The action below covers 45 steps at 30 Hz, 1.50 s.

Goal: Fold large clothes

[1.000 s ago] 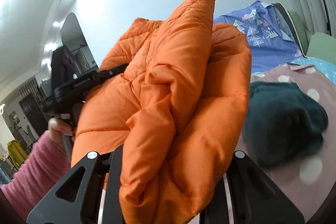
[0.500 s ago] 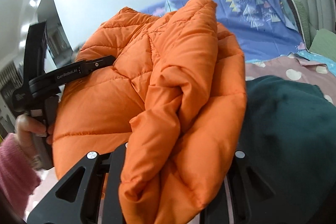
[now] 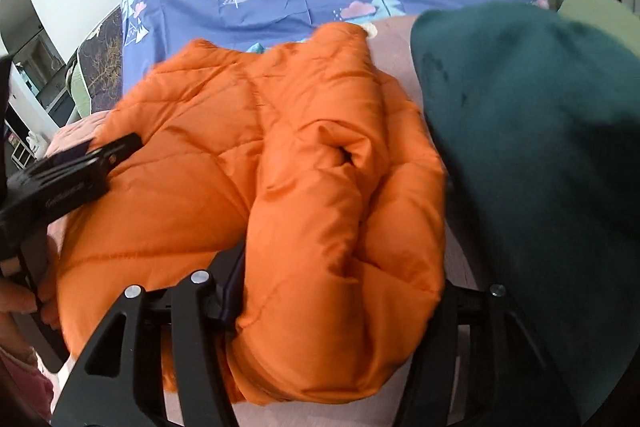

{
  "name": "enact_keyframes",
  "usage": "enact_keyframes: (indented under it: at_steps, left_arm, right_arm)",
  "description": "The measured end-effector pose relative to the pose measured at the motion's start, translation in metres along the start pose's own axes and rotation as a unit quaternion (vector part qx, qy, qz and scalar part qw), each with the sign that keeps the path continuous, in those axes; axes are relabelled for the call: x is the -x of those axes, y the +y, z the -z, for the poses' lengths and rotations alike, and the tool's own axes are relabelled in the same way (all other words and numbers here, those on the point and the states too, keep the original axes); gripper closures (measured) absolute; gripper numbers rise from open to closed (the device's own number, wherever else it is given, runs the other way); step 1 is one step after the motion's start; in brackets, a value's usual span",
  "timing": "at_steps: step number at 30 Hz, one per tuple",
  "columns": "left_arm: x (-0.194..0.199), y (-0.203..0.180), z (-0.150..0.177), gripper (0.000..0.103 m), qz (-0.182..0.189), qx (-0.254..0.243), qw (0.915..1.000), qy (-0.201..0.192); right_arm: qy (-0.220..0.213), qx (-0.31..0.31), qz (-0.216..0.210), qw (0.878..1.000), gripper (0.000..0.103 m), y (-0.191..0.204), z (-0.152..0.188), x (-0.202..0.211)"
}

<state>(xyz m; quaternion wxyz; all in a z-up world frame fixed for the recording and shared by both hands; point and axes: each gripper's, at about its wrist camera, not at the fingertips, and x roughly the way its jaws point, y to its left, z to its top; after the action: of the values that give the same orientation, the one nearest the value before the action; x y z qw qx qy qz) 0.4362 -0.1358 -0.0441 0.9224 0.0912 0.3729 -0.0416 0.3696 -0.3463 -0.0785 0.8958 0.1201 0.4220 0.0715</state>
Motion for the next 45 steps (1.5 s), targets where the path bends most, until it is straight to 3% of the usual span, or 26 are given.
enact_keyframes:
  at_steps: [2, 5, 6, 7, 11, 13, 14, 15, 17, 19, 22, 24, 26, 29, 31, 34, 36, 40, 43, 45]
  left_arm:
    - [0.015, -0.002, 0.004, 0.019, 0.002, -0.01, 0.9999, -0.012]
    - [0.039, 0.0, 0.008, 0.017, 0.009, -0.006, 0.9997, -0.023]
    - [0.045, 0.001, 0.011, 0.017, 0.017, -0.001, 0.9996, -0.024]
    - [0.051, 0.003, 0.014, 0.017, 0.023, 0.003, 0.9994, -0.025]
    - [0.084, 0.0, 0.035, 0.017, 0.078, 0.005, 0.9958, -0.048]
    - [0.096, -0.012, 0.052, 0.016, 0.104, -0.026, 0.9926, -0.056]
    - [0.094, -0.02, 0.058, 0.016, 0.099, -0.042, 0.9927, -0.055]
    - [0.087, -0.029, 0.065, 0.016, 0.087, -0.059, 0.9934, -0.046]
    - [0.069, -0.041, 0.075, 0.016, 0.079, -0.067, 0.9944, -0.018]
    - [0.053, -0.048, 0.084, 0.014, 0.073, -0.055, 0.9957, -0.014]
    - [0.041, -0.053, 0.085, 0.012, 0.053, -0.048, 0.997, -0.029]
    - [0.034, -0.055, 0.082, 0.011, 0.04, -0.042, 0.9979, -0.029]
    - [0.033, -0.055, 0.079, 0.011, 0.036, -0.038, 0.9983, -0.027]
    - [0.043, -0.046, 0.081, 0.011, 0.056, -0.031, 0.9974, -0.033]
    - [0.057, -0.037, 0.085, 0.012, 0.067, -0.017, 0.9968, -0.04]
    - [0.087, -0.027, 0.093, 0.011, 0.082, 0.007, 0.9952, -0.053]
    - [0.111, -0.025, 0.101, 0.006, 0.076, 0.0, 0.9945, -0.072]
    - [0.167, -0.028, 0.127, 0.002, 0.049, -0.027, 0.9926, -0.108]
    - [0.198, -0.024, 0.141, 0.002, 0.049, -0.017, 0.9926, -0.109]
    - [0.222, -0.021, 0.151, 0.002, 0.048, -0.005, 0.9932, -0.106]
  right_arm:
    - [-0.009, -0.001, -0.01, 1.0, 0.045, 0.015, 0.026, 0.028]
    - [-0.018, -0.016, -0.027, 0.999, 0.041, 0.017, 0.039, 0.051]
    - [-0.02, -0.019, -0.028, 0.999, 0.029, 0.017, 0.043, 0.058]
    - [-0.028, -0.02, -0.019, 0.999, 0.025, 0.017, 0.047, 0.066]
    - [-0.054, -0.017, -0.007, 0.998, 0.023, 0.013, 0.055, 0.092]
    - [-0.058, -0.031, -0.012, 0.998, 0.024, 0.009, 0.06, 0.101]
    - [-0.054, -0.04, -0.017, 0.998, 0.036, 0.008, 0.062, 0.1]
    - [-0.04, -0.043, -0.013, 0.998, 0.061, 0.009, 0.063, 0.093]
    - [-0.007, -0.056, 0.001, 0.998, 0.078, 0.005, 0.067, 0.074]
    - [-0.005, -0.074, 0.007, 0.997, 0.082, -0.002, 0.069, 0.056]
    - [-0.015, -0.023, 0.056, 0.998, 0.083, 0.008, 0.059, 0.032]
    - [-0.016, -0.014, 0.066, 0.998, 0.083, 0.011, 0.05, 0.023]
    - [-0.017, -0.019, 0.063, 0.998, 0.075, 0.008, 0.05, 0.031]
    - [-0.056, 0.008, 0.08, 0.995, 0.041, 0.009, 0.064, 0.064]
    - [-0.082, 0.029, 0.107, 0.99, 0.04, 0.012, 0.077, 0.087]
    - [-0.088, 0.039, 0.131, 0.987, 0.038, 0.018, 0.094, 0.116]
    - [-0.087, 0.034, 0.132, 0.987, 0.029, 0.021, 0.107, 0.138]
    - [-0.104, 0.033, 0.134, 0.985, 0.027, 0.041, 0.121, 0.173]
    - [-0.115, 0.038, 0.134, 0.984, 0.025, 0.053, 0.135, 0.2]
    - [-0.12, 0.042, 0.138, 0.982, 0.014, 0.061, 0.145, 0.217]
